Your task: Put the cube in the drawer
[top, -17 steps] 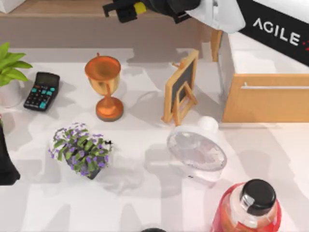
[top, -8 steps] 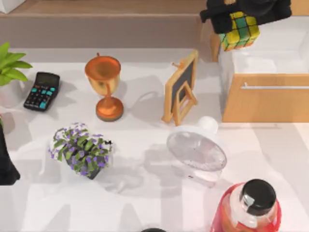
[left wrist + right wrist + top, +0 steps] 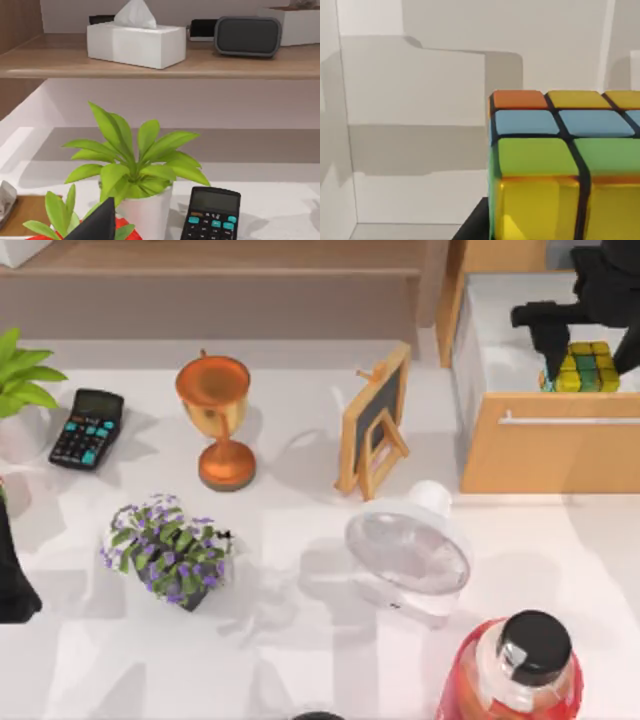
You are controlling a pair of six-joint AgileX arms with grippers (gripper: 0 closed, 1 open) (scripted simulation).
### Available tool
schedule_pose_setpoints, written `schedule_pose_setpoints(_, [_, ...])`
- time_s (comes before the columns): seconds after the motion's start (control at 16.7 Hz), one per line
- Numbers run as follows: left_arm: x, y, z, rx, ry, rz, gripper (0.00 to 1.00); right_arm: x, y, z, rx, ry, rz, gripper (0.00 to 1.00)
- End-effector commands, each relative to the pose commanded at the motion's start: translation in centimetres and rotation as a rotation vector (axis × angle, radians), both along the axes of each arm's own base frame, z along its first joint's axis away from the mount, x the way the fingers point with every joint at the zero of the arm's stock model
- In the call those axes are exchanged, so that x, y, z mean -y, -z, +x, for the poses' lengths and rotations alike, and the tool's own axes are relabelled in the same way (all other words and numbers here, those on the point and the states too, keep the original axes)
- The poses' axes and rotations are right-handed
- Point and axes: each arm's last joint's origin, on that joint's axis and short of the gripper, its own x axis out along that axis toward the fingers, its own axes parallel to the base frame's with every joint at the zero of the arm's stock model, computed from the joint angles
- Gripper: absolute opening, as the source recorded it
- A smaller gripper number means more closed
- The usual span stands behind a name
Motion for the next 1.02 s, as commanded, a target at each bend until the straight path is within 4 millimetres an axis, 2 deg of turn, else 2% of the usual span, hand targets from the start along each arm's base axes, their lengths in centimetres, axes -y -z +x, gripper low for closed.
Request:
schedule_pose_setpoints(0.18, [0.0,0.0,0.0,0.0,0.0,0.0,1.0,0.5,2.6,0.7,-0.07,0.02,0.018,0.0])
schedule_pose_setpoints(0.48, [0.0,0.0,0.0,0.0,0.0,0.0,1.0,0.5,2.7,0.7,-0.073,0.021,0.018,0.0])
schedule_pose_setpoints(1.02, [0.0,0.0,0.0,0.0,0.0,0.0,1.0,0.5,2.7,0.7,-0.073,0.021,0.018,0.68])
